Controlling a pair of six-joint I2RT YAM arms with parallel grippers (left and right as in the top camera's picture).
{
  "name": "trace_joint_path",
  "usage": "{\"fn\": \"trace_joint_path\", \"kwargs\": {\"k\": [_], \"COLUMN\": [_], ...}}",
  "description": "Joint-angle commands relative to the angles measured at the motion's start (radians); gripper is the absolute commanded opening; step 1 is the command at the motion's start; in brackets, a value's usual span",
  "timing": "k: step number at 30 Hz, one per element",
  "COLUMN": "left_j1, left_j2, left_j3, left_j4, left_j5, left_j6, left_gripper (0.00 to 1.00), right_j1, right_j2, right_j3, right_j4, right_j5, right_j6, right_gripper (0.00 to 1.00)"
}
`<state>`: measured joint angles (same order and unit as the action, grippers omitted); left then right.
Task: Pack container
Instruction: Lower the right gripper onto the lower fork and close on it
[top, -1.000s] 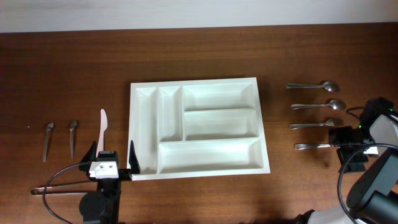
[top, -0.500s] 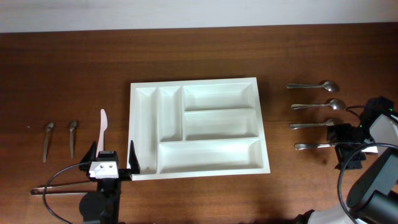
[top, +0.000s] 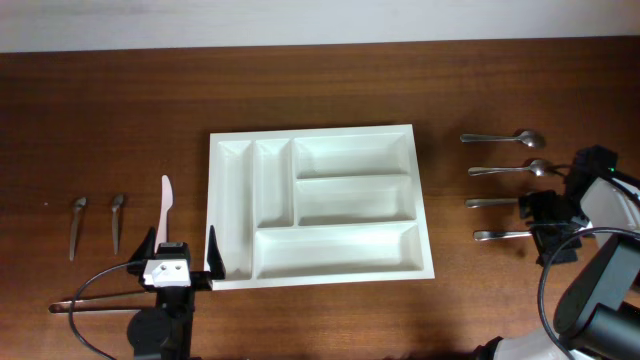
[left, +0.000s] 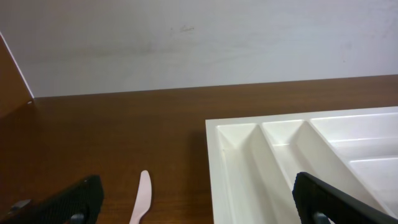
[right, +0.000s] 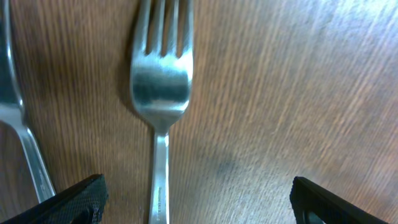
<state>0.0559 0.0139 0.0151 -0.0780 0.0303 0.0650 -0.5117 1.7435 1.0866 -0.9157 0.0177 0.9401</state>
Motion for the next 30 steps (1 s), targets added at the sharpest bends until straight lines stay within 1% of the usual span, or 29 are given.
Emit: {"fn": "trace_joint_path", "kwargs": {"k": [1,13,30], "left_j1": [0.006,0.006,0.006], "left_j2": [-0.008,-0.008,-0.008], "left_j3": [-0.006,-0.006,-0.006], "left_j4": [-0.001,-0.001,-0.001], "left_j5": [0.008,0.008,0.008], "left_j6": [0.019,0.019,0.019], "left_gripper": [0.99,0.99,0.99], "right_j1": [0.008,0.008,0.008], "right_j2": [0.031,0.105,0.111], "right_j3": [0.017,0.017,0.016], "right_j4": [-0.003,0.006,0.064], "right_j5": [0.021,0.021,0.021], "right_j6": [0.020,0.019,0.019], "right_gripper": [0.96,0.96,0.95]}}
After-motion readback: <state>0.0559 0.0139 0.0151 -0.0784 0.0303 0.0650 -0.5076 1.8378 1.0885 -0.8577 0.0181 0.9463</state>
